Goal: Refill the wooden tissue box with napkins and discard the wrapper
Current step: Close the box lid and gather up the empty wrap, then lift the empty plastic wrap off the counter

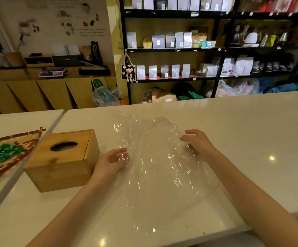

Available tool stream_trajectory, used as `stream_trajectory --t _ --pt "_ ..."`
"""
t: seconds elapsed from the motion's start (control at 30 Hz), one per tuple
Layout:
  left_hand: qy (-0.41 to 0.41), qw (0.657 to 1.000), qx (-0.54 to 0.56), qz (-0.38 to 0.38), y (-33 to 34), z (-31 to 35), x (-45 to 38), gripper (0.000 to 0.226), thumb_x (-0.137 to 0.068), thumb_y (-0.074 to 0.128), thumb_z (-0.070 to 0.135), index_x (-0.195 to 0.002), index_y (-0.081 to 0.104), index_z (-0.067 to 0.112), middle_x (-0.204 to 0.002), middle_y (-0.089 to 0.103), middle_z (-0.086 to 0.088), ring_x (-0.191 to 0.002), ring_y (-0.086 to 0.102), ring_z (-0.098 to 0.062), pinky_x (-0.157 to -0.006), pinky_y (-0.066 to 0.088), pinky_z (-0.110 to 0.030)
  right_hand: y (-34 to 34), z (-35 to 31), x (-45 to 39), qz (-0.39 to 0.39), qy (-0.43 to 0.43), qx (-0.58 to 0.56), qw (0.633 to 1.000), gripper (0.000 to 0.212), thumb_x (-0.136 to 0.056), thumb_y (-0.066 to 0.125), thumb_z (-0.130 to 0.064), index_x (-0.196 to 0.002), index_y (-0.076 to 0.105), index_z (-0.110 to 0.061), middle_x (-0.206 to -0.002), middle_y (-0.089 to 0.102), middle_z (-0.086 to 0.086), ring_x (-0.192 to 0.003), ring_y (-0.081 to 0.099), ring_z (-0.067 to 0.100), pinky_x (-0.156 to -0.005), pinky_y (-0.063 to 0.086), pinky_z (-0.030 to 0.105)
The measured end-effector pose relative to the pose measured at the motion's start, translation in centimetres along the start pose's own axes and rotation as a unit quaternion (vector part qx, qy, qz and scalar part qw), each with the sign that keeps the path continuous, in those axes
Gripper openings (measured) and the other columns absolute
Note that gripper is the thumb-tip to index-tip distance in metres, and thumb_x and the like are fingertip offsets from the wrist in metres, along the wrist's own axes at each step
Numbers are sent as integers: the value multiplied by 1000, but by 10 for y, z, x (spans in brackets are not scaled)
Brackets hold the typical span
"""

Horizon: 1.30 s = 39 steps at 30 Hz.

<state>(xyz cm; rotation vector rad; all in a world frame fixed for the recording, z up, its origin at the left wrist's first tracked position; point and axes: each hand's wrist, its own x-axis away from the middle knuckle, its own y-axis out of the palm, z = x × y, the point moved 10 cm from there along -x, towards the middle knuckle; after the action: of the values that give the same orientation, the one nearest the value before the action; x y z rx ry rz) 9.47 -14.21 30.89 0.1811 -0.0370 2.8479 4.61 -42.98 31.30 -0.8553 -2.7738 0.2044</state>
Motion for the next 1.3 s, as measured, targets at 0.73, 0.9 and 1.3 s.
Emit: stream_trajectory --t 0.73,0.9,1.3 --pt "211 939 -264 64 -11 89 6 22 -80 66 12 -102 65 14 -83 63 0 -78 57 -9 -64 41 -16 -45 -58 44 -13 -192 208 959 22 -71 76 -7 -90 73 -18 -73 64 -3 -73 60 7 -65 44 10" --pt "339 851 -395 74 11 140 24 9 -78 67 19 -86 70 19 -97 50 2 -92 47 -14 -77 39 -25 -20 -97 67 88 -300 509 802 24 -78 69 -31 -101 69 -27 -131 52 2 -128 34 24 -102 29 38" --pt "218 972 -4 -88 -19 161 -7 76 -79 50 54 -141 29 15 -141 43 -5 -129 40 -19 -111 27 -37 7 -147 106 -108 -276 179 938 10 -85 62 -14 -85 72 -14 -73 74 0 -64 68 10 -52 50 17"
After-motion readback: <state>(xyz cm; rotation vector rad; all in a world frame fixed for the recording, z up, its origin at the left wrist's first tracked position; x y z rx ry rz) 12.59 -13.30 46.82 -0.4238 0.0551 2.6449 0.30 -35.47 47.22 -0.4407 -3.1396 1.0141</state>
